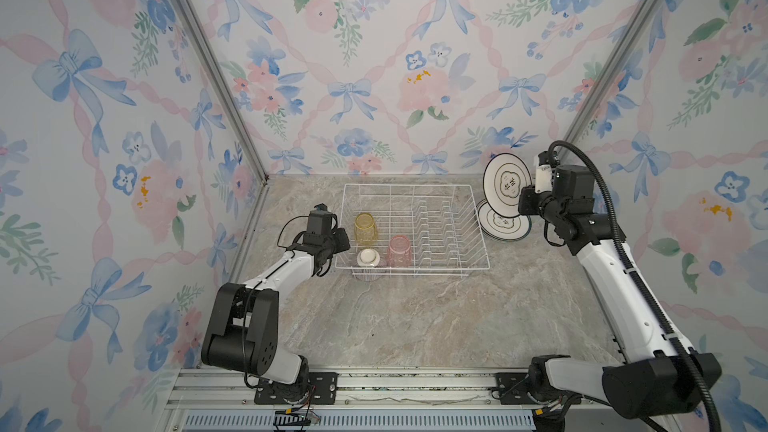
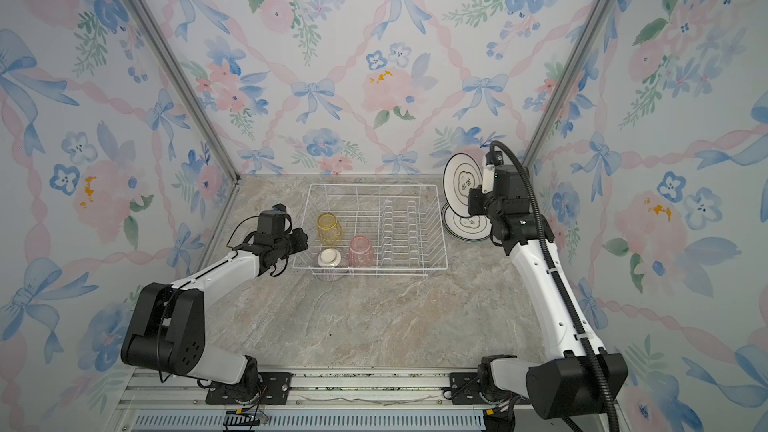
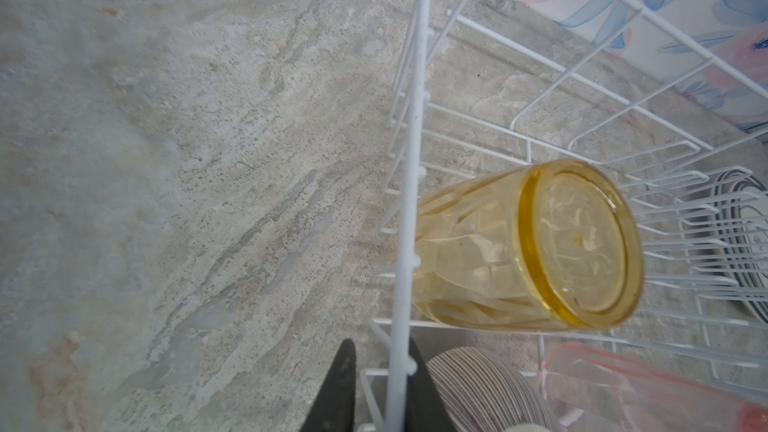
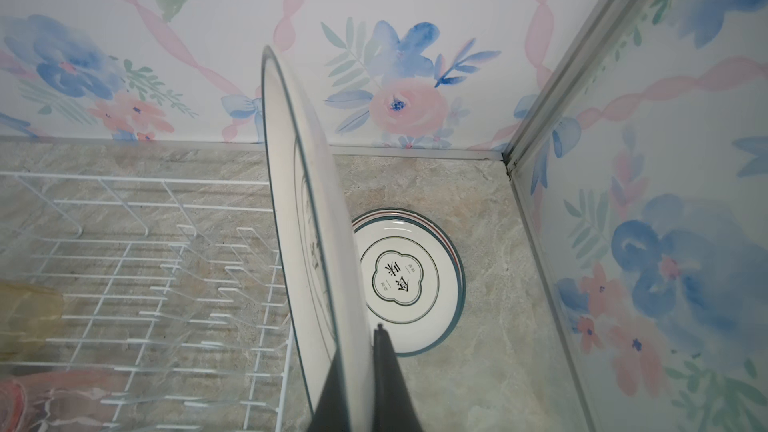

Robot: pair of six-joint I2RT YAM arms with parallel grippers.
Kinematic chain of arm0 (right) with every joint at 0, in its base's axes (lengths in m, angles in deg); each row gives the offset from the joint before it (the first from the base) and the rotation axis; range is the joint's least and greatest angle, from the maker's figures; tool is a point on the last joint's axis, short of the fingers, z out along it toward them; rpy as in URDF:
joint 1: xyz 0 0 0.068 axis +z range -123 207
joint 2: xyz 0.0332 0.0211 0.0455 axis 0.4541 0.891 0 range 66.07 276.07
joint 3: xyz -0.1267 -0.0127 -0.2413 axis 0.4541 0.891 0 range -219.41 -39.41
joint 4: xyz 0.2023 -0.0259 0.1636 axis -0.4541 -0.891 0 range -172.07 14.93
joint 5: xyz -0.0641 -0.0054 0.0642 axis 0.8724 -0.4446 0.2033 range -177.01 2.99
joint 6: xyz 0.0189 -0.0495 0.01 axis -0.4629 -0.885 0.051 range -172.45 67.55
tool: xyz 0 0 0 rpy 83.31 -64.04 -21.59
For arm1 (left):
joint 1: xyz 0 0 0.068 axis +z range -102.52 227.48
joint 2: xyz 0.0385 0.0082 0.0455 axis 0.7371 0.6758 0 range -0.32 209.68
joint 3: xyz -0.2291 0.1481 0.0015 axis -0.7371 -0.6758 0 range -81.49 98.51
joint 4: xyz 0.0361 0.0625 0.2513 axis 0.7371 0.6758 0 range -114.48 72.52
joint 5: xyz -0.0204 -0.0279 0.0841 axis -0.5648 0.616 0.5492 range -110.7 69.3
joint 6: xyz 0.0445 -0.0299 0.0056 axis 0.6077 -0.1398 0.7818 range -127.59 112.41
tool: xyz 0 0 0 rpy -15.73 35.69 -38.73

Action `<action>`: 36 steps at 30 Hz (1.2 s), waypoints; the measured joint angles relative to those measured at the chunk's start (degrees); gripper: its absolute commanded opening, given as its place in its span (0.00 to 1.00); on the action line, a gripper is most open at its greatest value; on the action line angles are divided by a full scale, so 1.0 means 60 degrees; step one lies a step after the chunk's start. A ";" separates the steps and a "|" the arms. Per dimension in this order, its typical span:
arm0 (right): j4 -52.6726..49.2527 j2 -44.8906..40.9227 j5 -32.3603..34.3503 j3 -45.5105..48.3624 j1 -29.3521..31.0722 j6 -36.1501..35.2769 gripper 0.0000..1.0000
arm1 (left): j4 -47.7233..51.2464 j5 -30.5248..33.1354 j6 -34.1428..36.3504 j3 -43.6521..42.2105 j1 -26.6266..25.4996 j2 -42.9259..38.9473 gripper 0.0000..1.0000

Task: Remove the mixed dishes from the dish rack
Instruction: 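Lift the plate out of the rack and carry it to the stack, then lower the plate onto the table stack and open the right gripper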

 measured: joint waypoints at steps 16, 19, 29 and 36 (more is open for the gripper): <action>0.2823 0.1945 -0.4309 0.1883 -0.2962 0.7257 0.00 | 0.0007 0.0007 -0.0004 0.0007 0.0000 0.0000 0.21; 0.3512 0.2335 -0.4594 0.2226 -0.3151 0.8032 0.00 | 0.0022 0.0007 -0.0004 0.0011 0.0000 0.0000 0.21; 0.4787 0.3643 -0.4936 0.2681 -0.3260 0.9071 0.00 | 0.0033 0.0044 -0.0011 0.0011 0.0000 0.0000 0.21; 0.5461 0.4586 -0.5034 0.2823 -0.3228 0.9293 0.00 | 0.0047 0.0076 -0.0058 0.0015 -0.0004 0.0000 0.21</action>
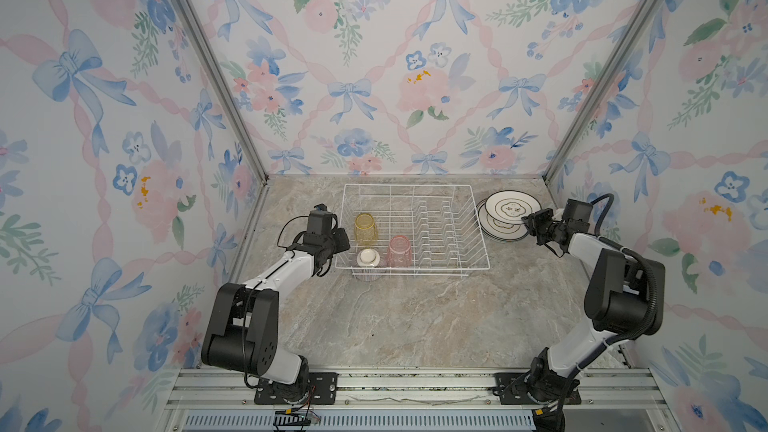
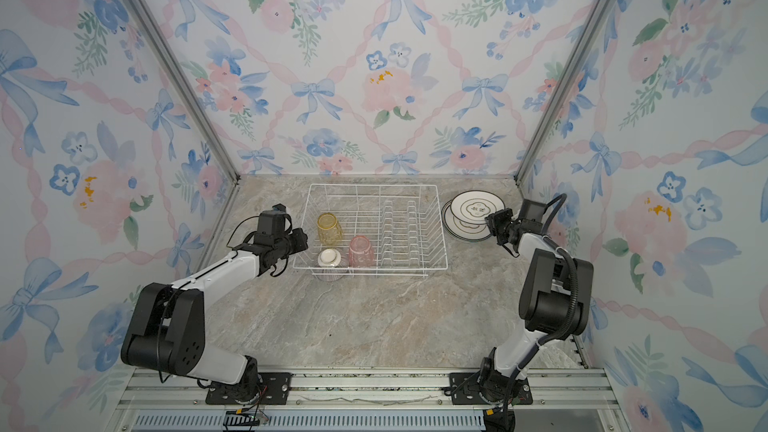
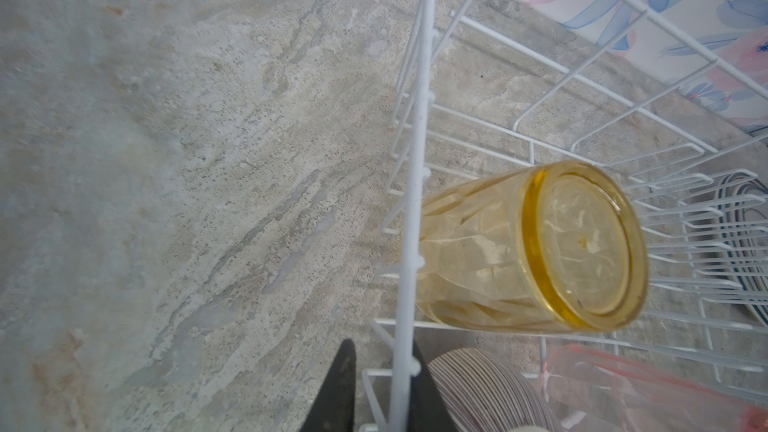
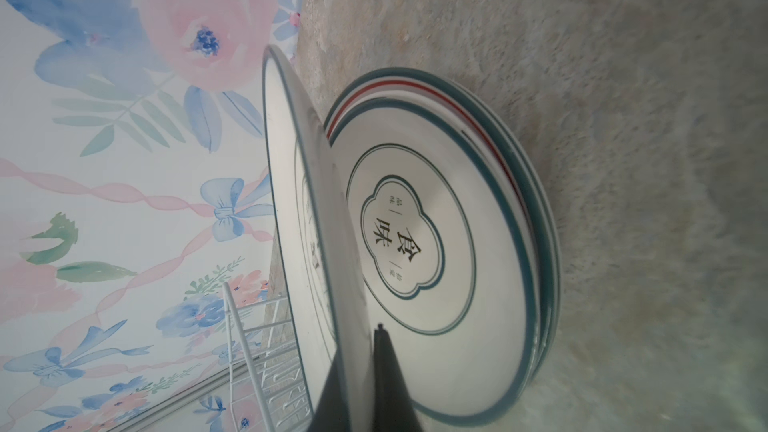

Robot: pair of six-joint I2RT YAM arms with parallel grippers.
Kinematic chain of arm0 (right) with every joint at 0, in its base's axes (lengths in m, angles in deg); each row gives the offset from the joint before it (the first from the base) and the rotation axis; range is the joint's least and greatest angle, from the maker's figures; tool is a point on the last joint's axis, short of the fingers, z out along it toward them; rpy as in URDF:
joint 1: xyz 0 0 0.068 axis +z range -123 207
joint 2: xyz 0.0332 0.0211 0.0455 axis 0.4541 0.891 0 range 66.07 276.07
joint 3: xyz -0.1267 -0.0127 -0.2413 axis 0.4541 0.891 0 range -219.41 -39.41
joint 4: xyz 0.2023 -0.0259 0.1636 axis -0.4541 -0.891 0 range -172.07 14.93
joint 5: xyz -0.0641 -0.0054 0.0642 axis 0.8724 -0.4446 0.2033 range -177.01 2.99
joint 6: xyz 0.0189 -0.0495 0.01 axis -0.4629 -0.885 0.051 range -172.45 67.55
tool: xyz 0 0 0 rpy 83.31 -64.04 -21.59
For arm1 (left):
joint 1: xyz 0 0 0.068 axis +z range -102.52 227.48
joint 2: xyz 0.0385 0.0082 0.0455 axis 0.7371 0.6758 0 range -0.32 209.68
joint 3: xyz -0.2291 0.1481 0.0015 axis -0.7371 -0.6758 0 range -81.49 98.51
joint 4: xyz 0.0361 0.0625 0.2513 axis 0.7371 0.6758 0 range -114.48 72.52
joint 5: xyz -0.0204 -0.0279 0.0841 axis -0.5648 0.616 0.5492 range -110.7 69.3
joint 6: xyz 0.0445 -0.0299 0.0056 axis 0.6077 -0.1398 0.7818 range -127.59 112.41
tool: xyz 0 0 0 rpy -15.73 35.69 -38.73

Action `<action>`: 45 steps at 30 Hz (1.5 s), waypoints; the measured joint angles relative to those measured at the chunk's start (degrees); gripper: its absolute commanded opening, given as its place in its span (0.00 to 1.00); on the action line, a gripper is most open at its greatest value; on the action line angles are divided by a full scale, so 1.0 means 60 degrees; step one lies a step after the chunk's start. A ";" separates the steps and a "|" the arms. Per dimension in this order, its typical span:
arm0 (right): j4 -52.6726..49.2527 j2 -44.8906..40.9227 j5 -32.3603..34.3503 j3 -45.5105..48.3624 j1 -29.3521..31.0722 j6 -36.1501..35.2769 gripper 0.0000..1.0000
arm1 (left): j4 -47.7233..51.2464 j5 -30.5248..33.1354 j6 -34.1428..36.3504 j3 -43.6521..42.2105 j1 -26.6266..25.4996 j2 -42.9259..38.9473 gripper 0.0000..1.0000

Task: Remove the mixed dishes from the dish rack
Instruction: 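Lower the plate onto the table stack and open the right gripper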

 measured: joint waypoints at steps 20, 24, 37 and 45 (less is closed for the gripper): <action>0.1191 0.1111 -0.0448 0.0018 0.0138 0.0259 0.00 | 0.0015 0.0069 -0.0062 0.0004 -0.0018 0.0000 0.21; 0.1078 0.1111 -0.0506 0.0025 0.0175 0.0076 0.02 | 0.0015 0.0073 -0.0095 0.0004 -0.0018 0.0000 0.21; 0.0204 0.1093 -0.0419 0.0146 0.0135 -0.0386 0.26 | 0.0015 0.0084 -0.0124 0.0004 -0.0025 0.0000 0.21; 0.0040 0.0896 -0.0426 0.0186 0.0069 -0.0466 0.32 | 0.0015 0.0106 -0.0124 0.0004 -0.0025 0.0000 0.21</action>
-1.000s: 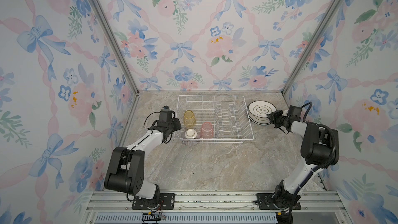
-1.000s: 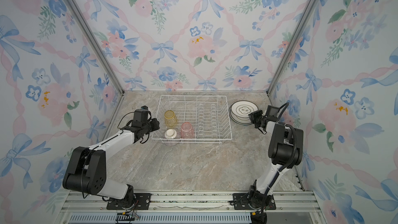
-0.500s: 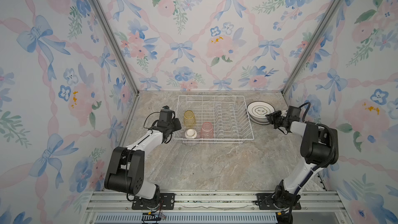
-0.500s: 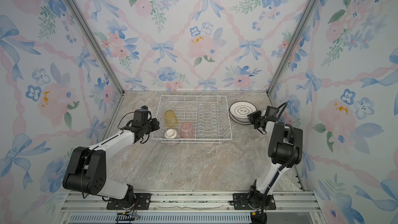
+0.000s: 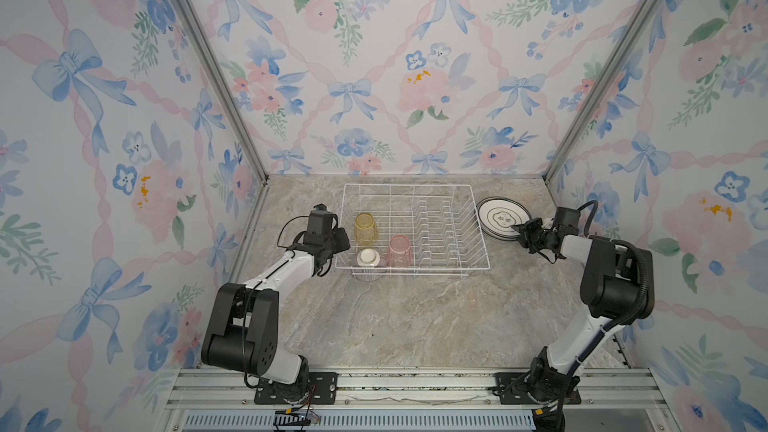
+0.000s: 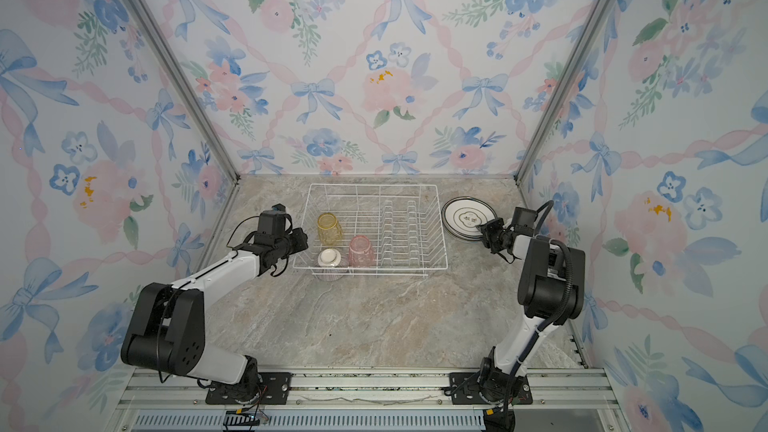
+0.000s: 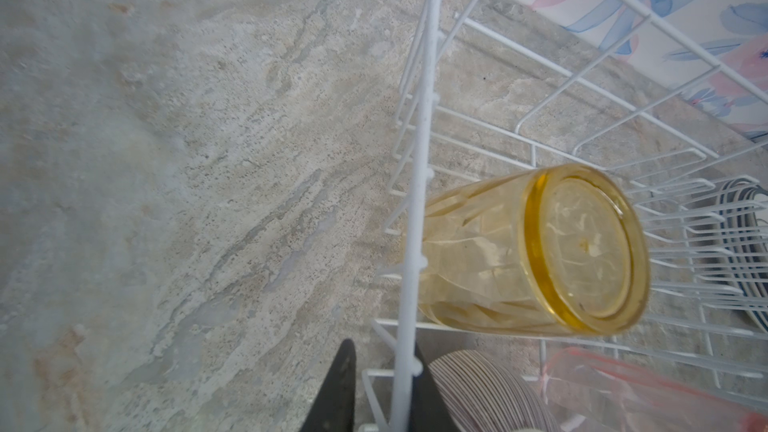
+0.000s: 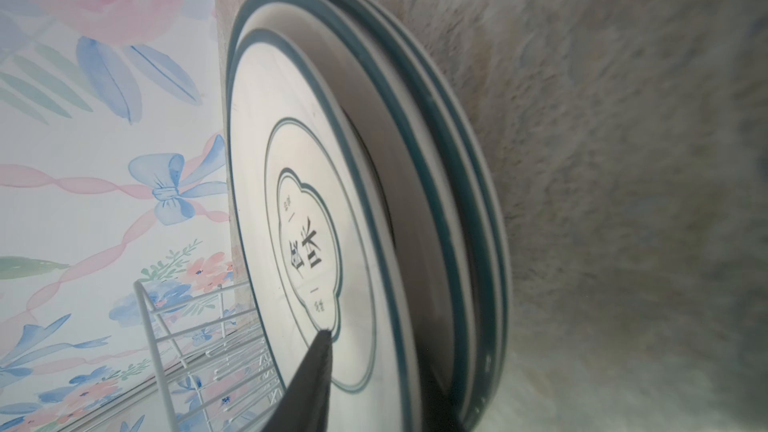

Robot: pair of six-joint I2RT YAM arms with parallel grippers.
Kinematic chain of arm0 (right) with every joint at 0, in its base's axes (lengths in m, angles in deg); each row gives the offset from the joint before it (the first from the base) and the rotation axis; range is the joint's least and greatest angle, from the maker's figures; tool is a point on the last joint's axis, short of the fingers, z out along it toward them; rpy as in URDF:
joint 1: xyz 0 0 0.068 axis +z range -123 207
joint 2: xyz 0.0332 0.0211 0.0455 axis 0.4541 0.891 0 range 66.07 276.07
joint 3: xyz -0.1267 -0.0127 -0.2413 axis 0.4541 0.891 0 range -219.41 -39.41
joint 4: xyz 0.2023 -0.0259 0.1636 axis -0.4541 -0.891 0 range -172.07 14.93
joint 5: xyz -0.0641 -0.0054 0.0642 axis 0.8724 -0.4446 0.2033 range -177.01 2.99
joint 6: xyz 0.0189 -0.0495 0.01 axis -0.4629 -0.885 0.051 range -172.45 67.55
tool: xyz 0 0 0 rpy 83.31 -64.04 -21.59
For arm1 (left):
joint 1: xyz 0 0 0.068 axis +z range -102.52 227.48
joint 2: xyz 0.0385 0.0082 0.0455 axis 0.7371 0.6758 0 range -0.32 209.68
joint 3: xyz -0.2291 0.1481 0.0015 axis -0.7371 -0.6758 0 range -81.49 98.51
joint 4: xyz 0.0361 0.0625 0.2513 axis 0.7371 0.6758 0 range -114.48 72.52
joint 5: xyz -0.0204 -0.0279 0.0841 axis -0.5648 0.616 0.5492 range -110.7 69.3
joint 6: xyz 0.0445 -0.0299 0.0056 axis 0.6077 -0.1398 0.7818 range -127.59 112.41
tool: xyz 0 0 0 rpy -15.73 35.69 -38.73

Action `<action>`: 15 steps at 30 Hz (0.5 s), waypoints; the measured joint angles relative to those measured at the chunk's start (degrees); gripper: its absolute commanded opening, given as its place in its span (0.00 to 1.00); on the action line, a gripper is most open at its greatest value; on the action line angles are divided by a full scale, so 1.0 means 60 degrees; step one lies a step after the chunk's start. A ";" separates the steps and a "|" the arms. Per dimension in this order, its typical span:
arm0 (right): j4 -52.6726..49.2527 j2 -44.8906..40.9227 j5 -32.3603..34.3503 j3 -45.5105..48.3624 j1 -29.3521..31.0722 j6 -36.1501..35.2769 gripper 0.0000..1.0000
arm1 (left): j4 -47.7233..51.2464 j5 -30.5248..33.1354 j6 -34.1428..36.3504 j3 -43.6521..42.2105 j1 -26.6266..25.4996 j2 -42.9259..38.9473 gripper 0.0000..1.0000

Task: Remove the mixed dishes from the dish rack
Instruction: 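Lower the plate onto the table stack and open the right gripper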

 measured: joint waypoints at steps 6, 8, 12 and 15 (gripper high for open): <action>-0.0506 -0.0401 0.0117 -0.0004 -0.0095 -0.0346 0.43 | 0.0000 0.0000 -0.0004 0.0000 -0.0004 0.0000 0.21; -0.0718 -0.0535 0.0153 -0.0007 -0.0113 -0.0492 0.45 | 0.0000 0.0004 0.0000 0.0000 -0.0011 0.0000 0.21; -0.1231 -0.0783 0.0237 -0.0080 -0.0113 -0.0772 0.48 | 0.0000 0.0007 -0.0004 0.0000 -0.0011 0.0000 0.21; -0.1734 -0.0951 0.0361 -0.0189 -0.0109 -0.1053 0.49 | 0.0000 0.0004 -0.0004 0.0000 -0.0011 0.0000 0.21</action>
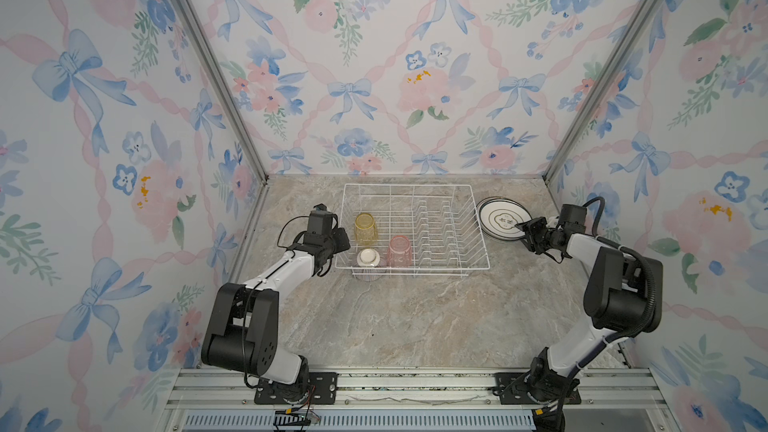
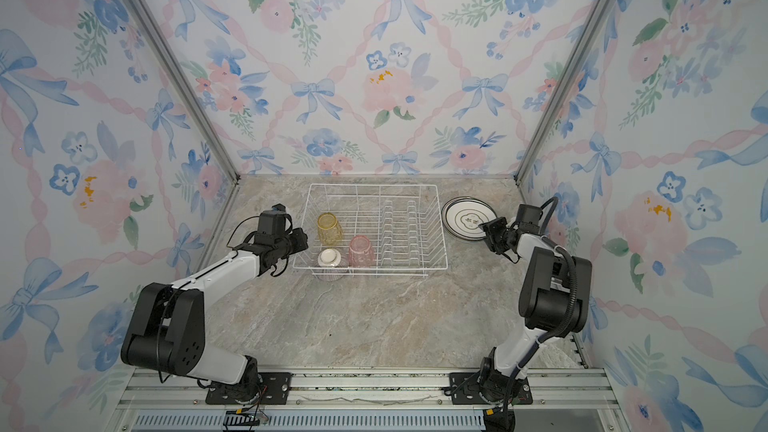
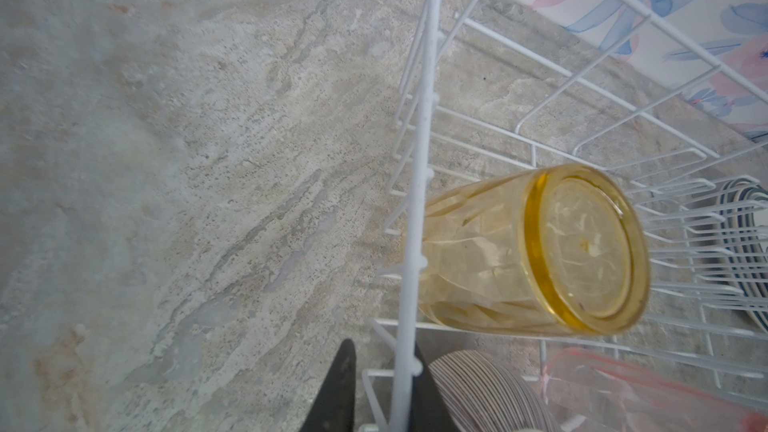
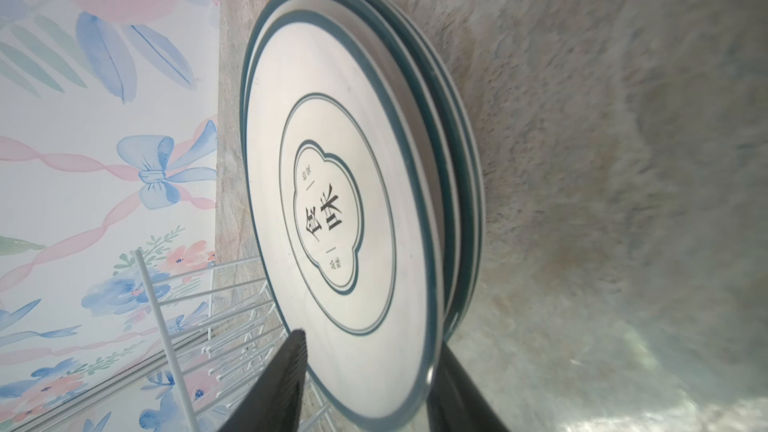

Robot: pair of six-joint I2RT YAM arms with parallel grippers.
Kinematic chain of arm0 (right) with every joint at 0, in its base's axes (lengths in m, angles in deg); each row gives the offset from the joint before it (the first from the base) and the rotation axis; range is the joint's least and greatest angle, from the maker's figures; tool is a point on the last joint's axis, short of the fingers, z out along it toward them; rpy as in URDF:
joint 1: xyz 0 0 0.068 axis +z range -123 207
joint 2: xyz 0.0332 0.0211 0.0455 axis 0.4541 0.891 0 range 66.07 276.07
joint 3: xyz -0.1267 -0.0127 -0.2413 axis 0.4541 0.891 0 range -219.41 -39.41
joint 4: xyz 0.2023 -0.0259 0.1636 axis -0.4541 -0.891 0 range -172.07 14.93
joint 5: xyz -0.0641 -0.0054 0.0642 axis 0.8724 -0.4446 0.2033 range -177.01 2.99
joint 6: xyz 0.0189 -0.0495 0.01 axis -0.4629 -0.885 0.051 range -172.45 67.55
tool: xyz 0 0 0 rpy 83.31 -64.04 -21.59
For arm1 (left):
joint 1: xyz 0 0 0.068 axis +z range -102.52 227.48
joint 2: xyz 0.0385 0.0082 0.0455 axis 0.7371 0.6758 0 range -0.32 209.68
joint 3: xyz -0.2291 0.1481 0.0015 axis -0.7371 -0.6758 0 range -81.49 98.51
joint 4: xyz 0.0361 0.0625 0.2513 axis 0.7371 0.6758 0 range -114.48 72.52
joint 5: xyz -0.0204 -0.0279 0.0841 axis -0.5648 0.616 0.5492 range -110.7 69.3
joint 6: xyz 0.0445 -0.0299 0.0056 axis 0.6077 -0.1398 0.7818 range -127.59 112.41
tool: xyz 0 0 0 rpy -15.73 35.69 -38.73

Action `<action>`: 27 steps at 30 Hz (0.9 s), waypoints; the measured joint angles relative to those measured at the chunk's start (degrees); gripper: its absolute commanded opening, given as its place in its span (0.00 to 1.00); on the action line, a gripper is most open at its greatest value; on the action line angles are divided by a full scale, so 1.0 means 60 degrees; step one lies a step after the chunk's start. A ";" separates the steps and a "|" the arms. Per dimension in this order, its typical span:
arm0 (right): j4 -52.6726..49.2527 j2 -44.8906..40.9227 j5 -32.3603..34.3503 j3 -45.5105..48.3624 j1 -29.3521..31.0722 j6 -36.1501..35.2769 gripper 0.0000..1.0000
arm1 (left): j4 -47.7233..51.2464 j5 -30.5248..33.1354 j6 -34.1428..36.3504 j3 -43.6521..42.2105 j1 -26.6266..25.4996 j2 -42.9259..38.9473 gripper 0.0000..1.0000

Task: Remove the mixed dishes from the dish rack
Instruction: 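Lower the plate onto the table stack and open the right gripper, then raise the right gripper and move it over the glasses in the rack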

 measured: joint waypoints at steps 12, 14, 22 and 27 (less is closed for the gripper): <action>-0.1257 -0.0608 0.0412 -0.0488 0.0000 -0.0856 0.51 | 0.0000 0.0004 0.0000 0.0000 0.0000 0.0000 0.21; -0.1264 -0.0616 0.0441 -0.0550 0.0000 -0.0889 0.51 | 0.0000 0.0004 0.0000 0.0000 0.0000 0.0000 0.21; -0.1432 -0.0630 0.0652 -0.0590 0.0036 -0.1268 0.51 | 0.0000 0.0000 0.0000 0.0000 0.0000 0.0000 0.21; -0.2000 -0.0882 0.0914 -0.0958 0.0091 -0.1974 0.51 | 0.0000 -0.0004 0.0000 0.0000 0.0000 0.0000 0.21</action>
